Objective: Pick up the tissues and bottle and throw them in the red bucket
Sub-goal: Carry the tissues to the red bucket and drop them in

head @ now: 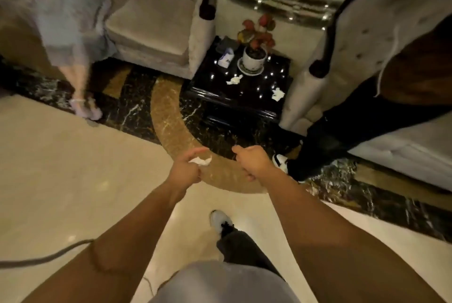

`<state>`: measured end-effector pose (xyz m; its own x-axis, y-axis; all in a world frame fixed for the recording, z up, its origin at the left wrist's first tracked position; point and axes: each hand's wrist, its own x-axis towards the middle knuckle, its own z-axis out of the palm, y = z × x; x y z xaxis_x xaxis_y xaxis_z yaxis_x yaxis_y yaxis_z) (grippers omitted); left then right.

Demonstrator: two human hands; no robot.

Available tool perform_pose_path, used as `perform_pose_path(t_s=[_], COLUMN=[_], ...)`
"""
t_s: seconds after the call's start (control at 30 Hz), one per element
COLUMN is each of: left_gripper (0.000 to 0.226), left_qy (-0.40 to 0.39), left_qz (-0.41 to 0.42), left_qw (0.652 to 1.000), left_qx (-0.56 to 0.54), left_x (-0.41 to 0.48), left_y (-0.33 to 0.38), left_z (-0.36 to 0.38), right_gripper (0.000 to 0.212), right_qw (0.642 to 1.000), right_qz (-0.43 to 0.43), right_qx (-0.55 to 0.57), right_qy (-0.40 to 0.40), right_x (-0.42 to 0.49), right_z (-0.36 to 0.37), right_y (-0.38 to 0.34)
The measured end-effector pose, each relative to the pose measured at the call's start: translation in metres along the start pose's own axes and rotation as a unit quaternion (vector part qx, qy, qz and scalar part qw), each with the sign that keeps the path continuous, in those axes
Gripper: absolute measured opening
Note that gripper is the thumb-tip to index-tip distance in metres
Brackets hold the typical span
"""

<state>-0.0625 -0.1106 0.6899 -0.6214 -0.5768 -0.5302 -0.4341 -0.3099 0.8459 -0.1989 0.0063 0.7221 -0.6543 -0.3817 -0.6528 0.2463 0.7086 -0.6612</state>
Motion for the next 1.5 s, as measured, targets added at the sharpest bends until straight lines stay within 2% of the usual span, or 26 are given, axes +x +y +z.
perform_pose_path(t_s=[0.1, 0.2, 0.3, 0.37, 0.5, 0.7, 0.83, 0.9, 1.0, 1.1, 1.23, 1.4, 1.5], left_gripper=[0.04, 0.039, 0.044, 0.04, 0.035, 0.039, 0.031, 0.03, 0.033, 0.04, 0.053, 0.046, 0.044], left_qy=[-0.08, -0.159, -0.207, -0.236, -0.316, -0.369, -0.441, -0.489, -0.545, -0.566, -0.571, -0.537, -0.521], left_qz=[0.016, 0.017, -0.034, -0.067, -0.11, -0.087, -0.062, -0.062, -0.075, -0.078, -0.062, -0.094, -0.111], left_qw=[0.996, 0.985, 0.974, 0.961, 0.919, 0.854, 0.779, 0.745, 0.715, 0.691, 0.674, 0.686, 0.679], left_qx=[0.035, 0.062, 0.083, 0.126, 0.208, 0.358, 0.441, 0.448, 0.431, 0.443, 0.464, 0.481, 0.505], left_x=[-0.026, -0.061, -0.103, -0.131, -0.195, -0.302, -0.403, -0.454, -0.509, -0.529, -0.527, -0.518, -0.52], left_y=[0.007, 0.005, -0.007, -0.017, -0.052, -0.126, -0.182, -0.205, -0.227, -0.246, -0.27, -0.294, -0.289], left_z=[0.022, 0.064, 0.124, 0.168, 0.263, 0.435, 0.556, 0.603, 0.663, 0.714, 0.802, 0.942, 1.028], right_gripper=[0.043, 0.044, 0.041, 0.04, 0.045, 0.044, 0.048, 0.045, 0.043, 0.038, 0.039, 0.039, 0.037], right_qw=[0.998, 0.994, 0.987, 0.977, 0.945, 0.882, 0.824, 0.801, 0.762, 0.723, 0.698, 0.698, 0.71], right_qz=[-0.002, 0.028, 0.075, 0.088, 0.096, 0.152, 0.174, 0.191, 0.21, 0.215, 0.226, 0.232, 0.237], right_qx=[0.052, 0.074, 0.101, 0.133, 0.211, 0.288, 0.355, 0.376, 0.413, 0.454, 0.491, 0.498, 0.491], right_qy=[0.046, 0.075, 0.104, 0.143, 0.23, 0.341, 0.406, 0.425, 0.453, 0.475, 0.47, 0.459, 0.447], right_x=[-0.049, -0.097, -0.143, -0.173, -0.237, -0.33, -0.409, -0.442, -0.471, -0.481, -0.472, -0.456, -0.447], right_z=[-0.023, -0.047, -0.078, -0.102, -0.157, -0.252, -0.318, -0.344, -0.38, -0.414, -0.479, -0.597, -0.677], right_y=[0.036, 0.083, 0.13, 0.162, 0.248, 0.417, 0.538, 0.587, 0.643, 0.691, 0.753, 0.821, 0.849])
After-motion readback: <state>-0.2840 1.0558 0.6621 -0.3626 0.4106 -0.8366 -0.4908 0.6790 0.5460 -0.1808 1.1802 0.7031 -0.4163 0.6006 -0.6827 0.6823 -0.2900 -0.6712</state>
